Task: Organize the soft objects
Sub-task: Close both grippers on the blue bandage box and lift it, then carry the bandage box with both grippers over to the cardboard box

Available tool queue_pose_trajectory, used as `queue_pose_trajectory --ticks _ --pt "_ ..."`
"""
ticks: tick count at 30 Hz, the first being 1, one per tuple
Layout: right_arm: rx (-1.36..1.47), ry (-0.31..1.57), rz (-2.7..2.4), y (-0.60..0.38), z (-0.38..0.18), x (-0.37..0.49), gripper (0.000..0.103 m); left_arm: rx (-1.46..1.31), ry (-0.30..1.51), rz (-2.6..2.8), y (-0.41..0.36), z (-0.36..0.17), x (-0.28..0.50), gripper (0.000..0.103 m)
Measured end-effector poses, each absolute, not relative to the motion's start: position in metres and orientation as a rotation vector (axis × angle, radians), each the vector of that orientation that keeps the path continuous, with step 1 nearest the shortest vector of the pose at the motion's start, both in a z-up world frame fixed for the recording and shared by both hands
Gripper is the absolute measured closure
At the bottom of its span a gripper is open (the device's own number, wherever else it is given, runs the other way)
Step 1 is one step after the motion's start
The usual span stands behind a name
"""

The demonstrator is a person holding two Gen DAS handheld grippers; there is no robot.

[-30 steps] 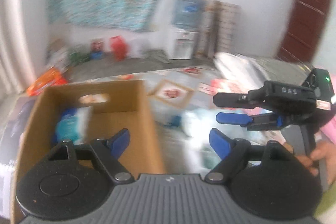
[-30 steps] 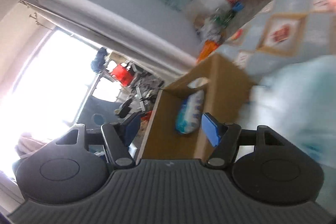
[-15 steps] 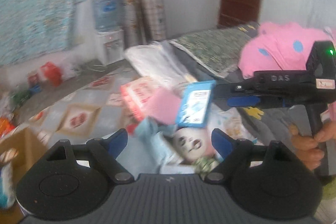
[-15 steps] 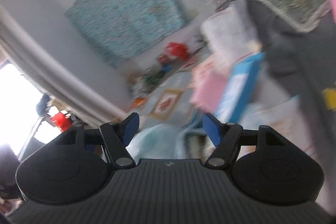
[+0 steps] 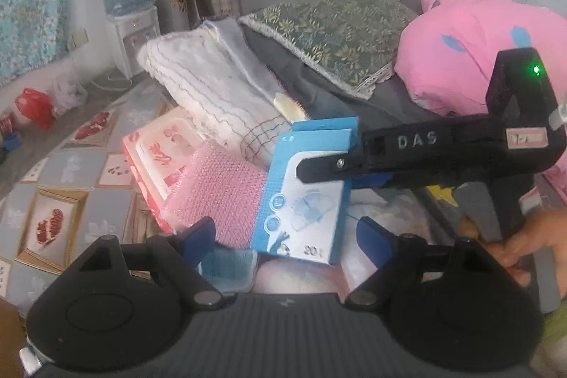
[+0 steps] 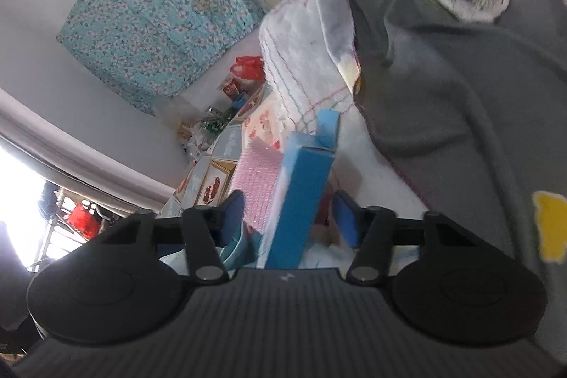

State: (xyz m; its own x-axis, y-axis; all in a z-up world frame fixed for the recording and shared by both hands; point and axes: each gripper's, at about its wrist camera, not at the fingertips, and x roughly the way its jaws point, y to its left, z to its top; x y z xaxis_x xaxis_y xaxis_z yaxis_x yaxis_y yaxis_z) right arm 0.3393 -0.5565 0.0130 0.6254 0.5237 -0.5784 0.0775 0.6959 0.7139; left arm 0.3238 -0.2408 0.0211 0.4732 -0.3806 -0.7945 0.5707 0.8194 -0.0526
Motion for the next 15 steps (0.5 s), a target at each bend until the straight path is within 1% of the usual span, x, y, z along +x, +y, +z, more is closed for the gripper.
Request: queue_pose_trajectory --ticks 1,2,5,6,15 --pt "0.785 0.882 0.304 -0.557 0.006 0.345 0.074 0.227 0.918 -0.588 -0.241 0.019 0.328 0.015" --pt "0.794 0.880 0.328 -0.558 0.001 0.348 0.080 0.222 0.929 -0.588 -0.242 0.017 0.333 0.015" --pt "0.863 0.846 0.411 -0.563 -0.008 0.353 0.084 0.203 0.967 -0.594 -0.243 0.008 0.346 0.015" --pt "0.888 0.838 0.433 -0.565 -0.010 0.354 0.084 0.190 0.982 -0.598 -0.243 0.005 0.350 0.013" --pt "1.020 0.808 0.517 -0.574 -0.022 0.366 0.084 0.135 1.048 -0.652 -0.255 -0.006 0.362 0.012"
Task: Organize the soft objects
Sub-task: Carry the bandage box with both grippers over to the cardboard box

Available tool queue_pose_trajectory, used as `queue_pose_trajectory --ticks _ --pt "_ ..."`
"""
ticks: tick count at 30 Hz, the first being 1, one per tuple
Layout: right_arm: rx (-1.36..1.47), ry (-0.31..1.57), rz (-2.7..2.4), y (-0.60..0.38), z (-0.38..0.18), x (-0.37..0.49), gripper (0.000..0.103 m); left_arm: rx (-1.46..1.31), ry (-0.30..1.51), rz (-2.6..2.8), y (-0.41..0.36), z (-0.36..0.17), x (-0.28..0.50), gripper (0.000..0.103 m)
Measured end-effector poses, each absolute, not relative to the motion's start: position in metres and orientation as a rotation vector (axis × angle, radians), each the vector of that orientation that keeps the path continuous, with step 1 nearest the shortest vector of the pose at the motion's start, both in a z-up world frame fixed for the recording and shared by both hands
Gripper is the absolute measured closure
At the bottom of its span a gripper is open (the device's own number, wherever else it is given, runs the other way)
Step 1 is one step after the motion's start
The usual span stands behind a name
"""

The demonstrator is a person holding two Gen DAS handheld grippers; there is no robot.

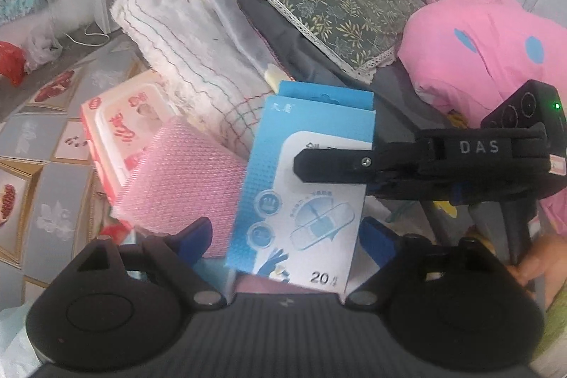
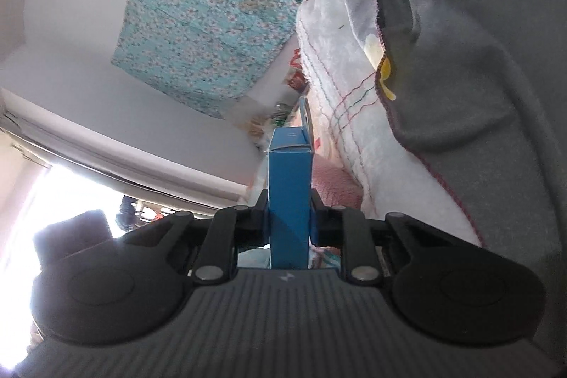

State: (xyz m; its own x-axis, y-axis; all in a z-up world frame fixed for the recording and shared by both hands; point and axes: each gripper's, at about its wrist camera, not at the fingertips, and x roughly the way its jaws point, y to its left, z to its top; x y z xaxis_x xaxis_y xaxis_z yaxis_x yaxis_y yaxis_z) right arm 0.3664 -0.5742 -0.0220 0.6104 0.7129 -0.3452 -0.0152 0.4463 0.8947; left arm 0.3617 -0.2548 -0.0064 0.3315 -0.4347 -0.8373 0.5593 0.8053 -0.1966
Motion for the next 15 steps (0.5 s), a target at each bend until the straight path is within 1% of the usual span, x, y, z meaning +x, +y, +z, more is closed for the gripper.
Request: queue_pose_trajectory --ticks 2,3,6,13,15 --pt "1.023 0.805 0.530 -0.572 -0.020 0.367 0.084 0.148 1.037 -0.661 -0.260 -0.005 0.359 0.014" --pt "1.018 0.801 0.534 -0.571 -0.016 0.365 0.084 0.159 1.023 -0.667 -0.261 -0.004 0.355 0.019" --pt "0.999 0.783 0.544 -0.566 -0.003 0.360 0.084 0.193 0.983 -0.659 -0.264 0.004 0.345 0.026" --pt "0.990 0.758 0.605 -0.548 0.031 0.340 0.084 0.232 0.898 -0.615 -0.249 0.041 0.310 0.027" --pt "0.974 0.749 0.628 -0.538 0.045 0.329 0.082 0.232 0.868 -0.601 -0.240 0.054 0.297 0.027"
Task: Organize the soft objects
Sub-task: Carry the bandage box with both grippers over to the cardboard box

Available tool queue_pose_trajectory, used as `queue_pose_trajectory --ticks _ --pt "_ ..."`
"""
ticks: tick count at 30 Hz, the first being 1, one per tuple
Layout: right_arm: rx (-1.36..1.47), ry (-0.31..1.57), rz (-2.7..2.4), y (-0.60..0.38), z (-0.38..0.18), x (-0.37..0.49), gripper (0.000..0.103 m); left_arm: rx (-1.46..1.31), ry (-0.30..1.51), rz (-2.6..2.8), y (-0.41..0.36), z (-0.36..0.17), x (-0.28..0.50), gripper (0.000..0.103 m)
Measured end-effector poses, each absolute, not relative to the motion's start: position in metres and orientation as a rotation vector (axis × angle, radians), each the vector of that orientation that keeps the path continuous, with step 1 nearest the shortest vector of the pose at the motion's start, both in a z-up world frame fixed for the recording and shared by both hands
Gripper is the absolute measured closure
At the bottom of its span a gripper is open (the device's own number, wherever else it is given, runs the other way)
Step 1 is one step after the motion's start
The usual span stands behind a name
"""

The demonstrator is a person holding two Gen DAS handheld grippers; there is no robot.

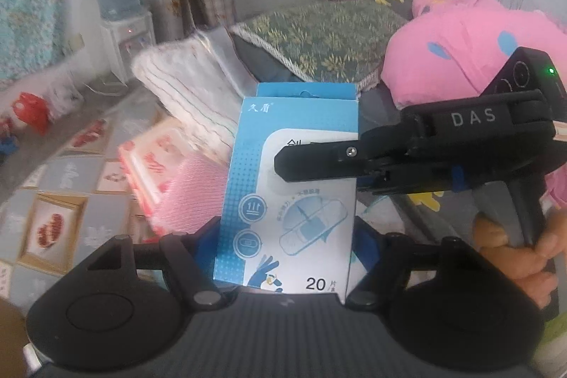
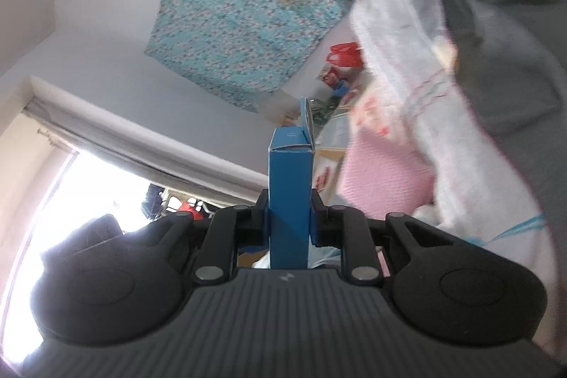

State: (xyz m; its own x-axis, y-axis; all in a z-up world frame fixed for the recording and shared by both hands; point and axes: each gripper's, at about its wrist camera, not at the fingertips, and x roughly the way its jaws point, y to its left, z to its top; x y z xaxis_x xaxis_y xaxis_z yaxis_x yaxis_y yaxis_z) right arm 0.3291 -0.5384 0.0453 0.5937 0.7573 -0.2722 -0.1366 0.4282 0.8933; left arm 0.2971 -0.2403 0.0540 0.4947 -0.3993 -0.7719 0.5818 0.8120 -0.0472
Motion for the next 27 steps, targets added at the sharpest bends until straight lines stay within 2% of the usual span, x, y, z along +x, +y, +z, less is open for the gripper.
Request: queue_pose_trajectory --ticks 6,17,27 --pt "0.888 0.742 0.651 -0.504 0.090 0.301 0.076 0.262 0.787 -0.516 -0.208 0.090 0.259 0.027" --pt "0.713 0.721 0.756 -0.399 0.156 0.268 0.076 0.209 0.727 -0.376 -0.114 0.131 0.210 0.027" --pt "0.613 0.844 0.936 -0.251 0.187 0.283 0.077 0.082 0.729 -0.151 0.007 0.145 0.190 0.027"
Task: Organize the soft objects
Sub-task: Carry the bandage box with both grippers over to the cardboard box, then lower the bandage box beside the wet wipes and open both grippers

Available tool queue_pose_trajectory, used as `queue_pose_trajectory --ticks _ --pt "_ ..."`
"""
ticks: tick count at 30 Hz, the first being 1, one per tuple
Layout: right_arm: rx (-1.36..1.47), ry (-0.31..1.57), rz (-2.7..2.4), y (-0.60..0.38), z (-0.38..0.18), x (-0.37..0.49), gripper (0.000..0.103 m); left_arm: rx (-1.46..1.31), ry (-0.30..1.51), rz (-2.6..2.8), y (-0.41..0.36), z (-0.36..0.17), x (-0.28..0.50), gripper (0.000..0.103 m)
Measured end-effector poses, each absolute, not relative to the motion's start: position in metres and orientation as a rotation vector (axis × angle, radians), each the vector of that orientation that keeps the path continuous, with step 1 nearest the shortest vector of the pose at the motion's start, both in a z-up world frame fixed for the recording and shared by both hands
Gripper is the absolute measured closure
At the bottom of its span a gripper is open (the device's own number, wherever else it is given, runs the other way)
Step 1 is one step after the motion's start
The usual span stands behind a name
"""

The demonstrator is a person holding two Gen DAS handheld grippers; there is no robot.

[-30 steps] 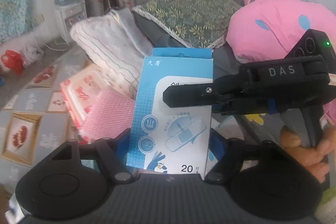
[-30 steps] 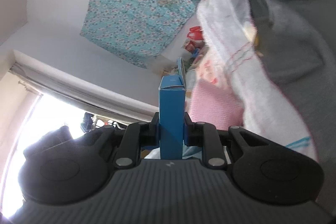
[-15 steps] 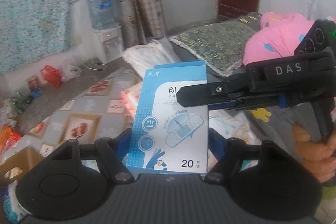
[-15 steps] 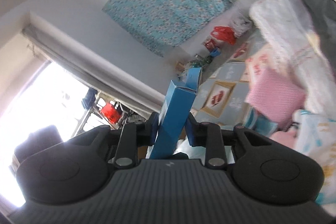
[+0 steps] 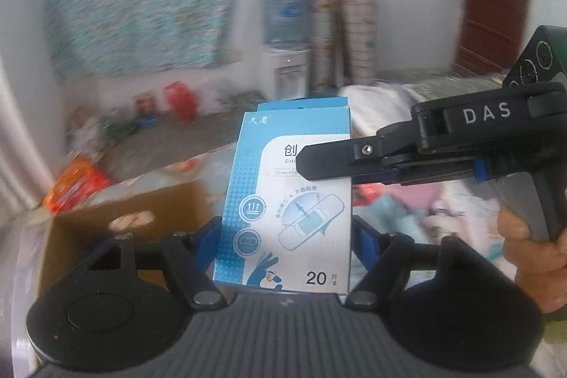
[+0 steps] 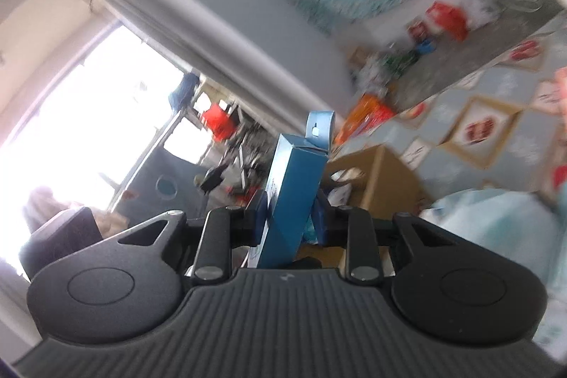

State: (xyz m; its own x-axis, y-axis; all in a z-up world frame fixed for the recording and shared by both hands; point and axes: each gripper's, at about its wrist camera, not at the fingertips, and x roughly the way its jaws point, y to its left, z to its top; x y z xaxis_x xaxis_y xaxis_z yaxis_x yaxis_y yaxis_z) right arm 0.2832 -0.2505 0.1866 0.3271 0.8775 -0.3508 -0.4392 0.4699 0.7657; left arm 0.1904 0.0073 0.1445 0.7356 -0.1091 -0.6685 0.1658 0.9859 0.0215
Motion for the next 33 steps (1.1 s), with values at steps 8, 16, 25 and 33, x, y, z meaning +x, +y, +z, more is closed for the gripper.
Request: queue_pose_trajectory --ticks 8,16,25,33 --pt "0.487 0.995 0.993 -0.121 0.171 0.314 0.080 -0.054 0.823 0.007 0.107 0.121 0.211 0.030" --pt "0.439 1.146 0.920 -0.054 0.119 0.361 0.082 -0.166 0.943 0.065 0.165 0.071 0.265 0.030" --pt "0.401 1.260 0.857 -0.010 0.064 0.416 0.071 -0.161 1.048 0.145 0.180 0.022 0.308 0.030" --pt "0.343 1.203 0.835 -0.002 0.060 0.421 0.036 -0.138 1.131 0.179 0.179 -0.002 0.326 0.040"
